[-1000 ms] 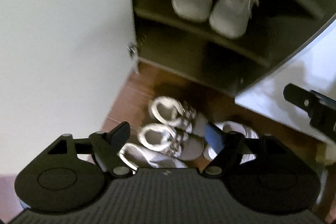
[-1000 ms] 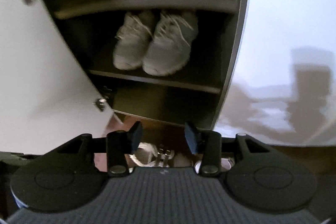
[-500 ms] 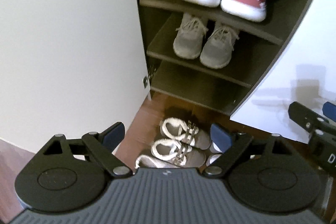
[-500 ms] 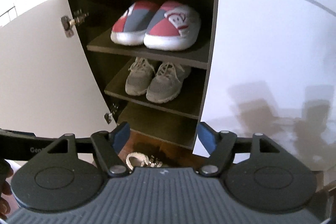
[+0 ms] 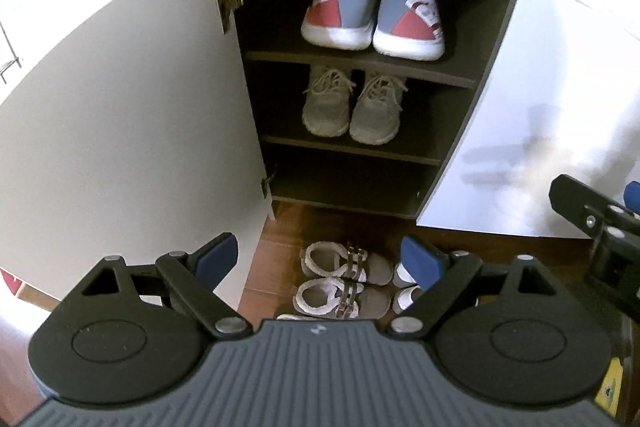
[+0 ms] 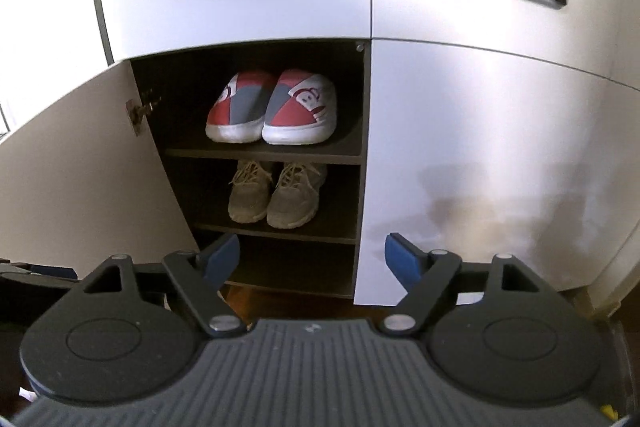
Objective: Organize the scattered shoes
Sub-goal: 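Withdraw the right gripper out of the cabinet, then move the right gripper down and grasp the beige quilted slippers' heels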
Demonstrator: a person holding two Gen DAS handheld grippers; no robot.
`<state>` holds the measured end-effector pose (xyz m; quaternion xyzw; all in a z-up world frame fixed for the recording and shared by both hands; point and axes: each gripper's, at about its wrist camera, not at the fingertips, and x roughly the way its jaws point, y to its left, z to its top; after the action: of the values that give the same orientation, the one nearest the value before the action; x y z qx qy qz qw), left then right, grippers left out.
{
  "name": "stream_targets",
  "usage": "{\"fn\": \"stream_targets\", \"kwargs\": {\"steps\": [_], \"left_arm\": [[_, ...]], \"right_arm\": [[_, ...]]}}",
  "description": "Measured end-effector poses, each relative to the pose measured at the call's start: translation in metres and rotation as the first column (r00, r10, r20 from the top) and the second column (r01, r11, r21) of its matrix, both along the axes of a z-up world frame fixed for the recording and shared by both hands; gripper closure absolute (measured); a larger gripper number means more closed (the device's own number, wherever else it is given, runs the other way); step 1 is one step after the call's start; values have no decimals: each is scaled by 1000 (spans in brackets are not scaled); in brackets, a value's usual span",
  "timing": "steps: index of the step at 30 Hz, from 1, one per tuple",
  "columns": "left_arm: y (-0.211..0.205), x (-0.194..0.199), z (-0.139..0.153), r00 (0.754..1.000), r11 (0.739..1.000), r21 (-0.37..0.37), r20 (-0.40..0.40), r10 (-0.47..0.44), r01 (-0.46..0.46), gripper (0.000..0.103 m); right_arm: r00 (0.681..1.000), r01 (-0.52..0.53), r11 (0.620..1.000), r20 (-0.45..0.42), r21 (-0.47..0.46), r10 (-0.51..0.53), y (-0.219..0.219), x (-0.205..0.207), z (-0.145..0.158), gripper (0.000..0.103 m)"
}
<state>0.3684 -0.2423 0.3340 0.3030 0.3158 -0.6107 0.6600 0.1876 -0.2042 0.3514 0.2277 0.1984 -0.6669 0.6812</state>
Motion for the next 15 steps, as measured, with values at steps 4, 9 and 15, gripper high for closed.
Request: {"fn": "stream_targets", "kwargs": {"steps": [4, 9, 15], "left_arm": [[5, 5, 12, 1000, 1000, -21, -3, -15, 15, 12], [7, 10, 19, 999, 999, -32, -6, -38, 38, 12], [3, 13, 24, 998, 998, -18, -3, -58, 58, 12]], "right_arm": [[1000, 9, 1000, -8, -23, -10, 7, 6, 14, 24], [1000, 14, 999, -13, -48, -14, 11, 14, 26, 23], [999, 32, 999, -15, -44, -33, 12, 19, 29, 22]]}}
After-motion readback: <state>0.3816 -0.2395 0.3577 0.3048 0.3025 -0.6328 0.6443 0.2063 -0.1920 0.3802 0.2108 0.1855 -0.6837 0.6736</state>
